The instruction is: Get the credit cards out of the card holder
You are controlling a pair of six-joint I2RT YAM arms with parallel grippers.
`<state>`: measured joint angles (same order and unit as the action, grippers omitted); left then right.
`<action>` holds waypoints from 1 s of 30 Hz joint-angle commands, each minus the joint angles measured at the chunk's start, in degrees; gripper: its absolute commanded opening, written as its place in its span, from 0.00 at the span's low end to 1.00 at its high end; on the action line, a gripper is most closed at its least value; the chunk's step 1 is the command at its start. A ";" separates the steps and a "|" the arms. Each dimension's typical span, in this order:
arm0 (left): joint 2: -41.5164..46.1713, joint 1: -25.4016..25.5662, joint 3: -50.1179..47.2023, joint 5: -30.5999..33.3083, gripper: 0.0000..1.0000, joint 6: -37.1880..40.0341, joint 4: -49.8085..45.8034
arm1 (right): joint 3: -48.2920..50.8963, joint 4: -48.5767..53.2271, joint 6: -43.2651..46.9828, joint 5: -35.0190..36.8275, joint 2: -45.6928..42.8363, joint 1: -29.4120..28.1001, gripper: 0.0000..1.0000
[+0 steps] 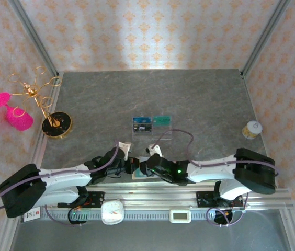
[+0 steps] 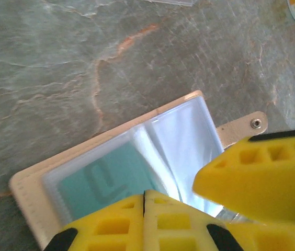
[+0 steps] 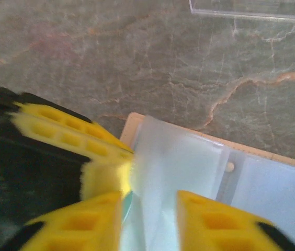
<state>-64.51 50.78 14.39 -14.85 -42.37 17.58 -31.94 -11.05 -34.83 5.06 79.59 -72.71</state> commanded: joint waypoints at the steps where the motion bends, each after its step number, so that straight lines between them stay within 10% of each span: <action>1: -3.04 1.65 4.11 -2.00 0.00 0.87 4.34 | 3.15 0.01 -2.84 5.53 -7.80 0.11 0.38; 11: -21.98 6.85 14.60 -8.96 0.02 1.81 7.85 | 9.08 11.71 -11.00 11.34 -24.69 0.25 0.36; 16: -13.20 6.69 11.76 -2.32 0.09 1.11 6.05 | 9.37 12.54 -10.70 9.95 -26.63 0.27 0.35; 30: 2.56 2.37 -1.92 7.62 0.14 0.71 -2.84 | -0.58 1.42 -1.91 -17.88 -2.86 7.04 0.32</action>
<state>-61.71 53.34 12.62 -10.44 -42.98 16.40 -30.17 -7.01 -38.61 -6.50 73.97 -66.28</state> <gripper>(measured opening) 0.132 0.324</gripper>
